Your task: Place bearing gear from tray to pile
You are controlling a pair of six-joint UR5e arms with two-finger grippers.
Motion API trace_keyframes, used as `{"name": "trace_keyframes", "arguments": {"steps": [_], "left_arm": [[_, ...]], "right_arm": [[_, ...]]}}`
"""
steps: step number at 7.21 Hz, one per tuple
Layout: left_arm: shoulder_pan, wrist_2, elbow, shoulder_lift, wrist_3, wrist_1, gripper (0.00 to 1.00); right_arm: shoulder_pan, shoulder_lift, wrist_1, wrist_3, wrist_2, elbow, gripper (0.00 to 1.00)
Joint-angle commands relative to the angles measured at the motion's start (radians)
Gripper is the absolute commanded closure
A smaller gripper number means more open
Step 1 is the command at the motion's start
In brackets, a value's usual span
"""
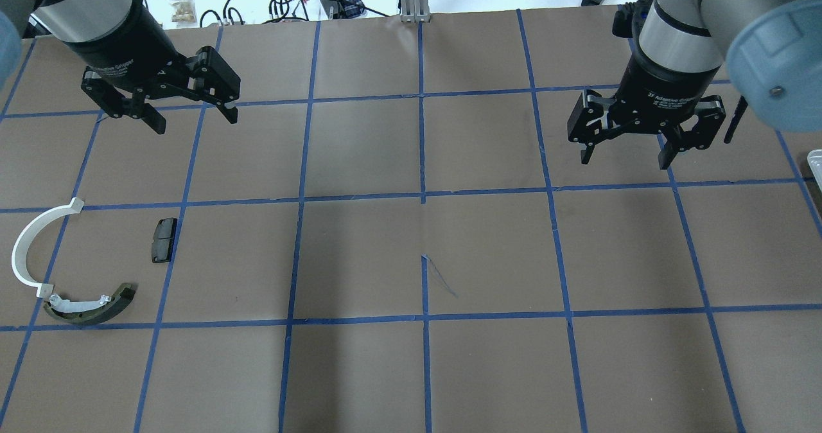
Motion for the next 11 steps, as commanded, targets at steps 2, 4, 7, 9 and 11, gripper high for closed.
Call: {"name": "trace_keyframes", "arguments": {"steps": [2, 4, 7, 9, 11], "left_arm": [[0.0, 0.0, 0.0, 0.0, 0.0, 0.0, 0.0], [0.0, 0.0, 0.0, 0.0, 0.0, 0.0, 0.0], [0.0, 0.0, 0.0, 0.0, 0.0, 0.0, 0.0], [0.0, 0.0, 0.0, 0.0, 0.0, 0.0, 0.0], [0.0, 0.0, 0.0, 0.0, 0.0, 0.0, 0.0]], "right_arm": [[0.0, 0.0, 0.001, 0.0, -0.006, 0.0, 0.0], [0.0, -0.003, -0.009, -0.002, 0.002, -0.003, 0.0], [0.0, -0.004, -0.012, -0.026, 0.043, -0.02, 0.0], [0.0, -0.009, -0.012, -0.032, 0.094, -0.02, 0.0], [0.0, -0.009, -0.012, -0.072, 0.092, -0.018, 0.0]]}}
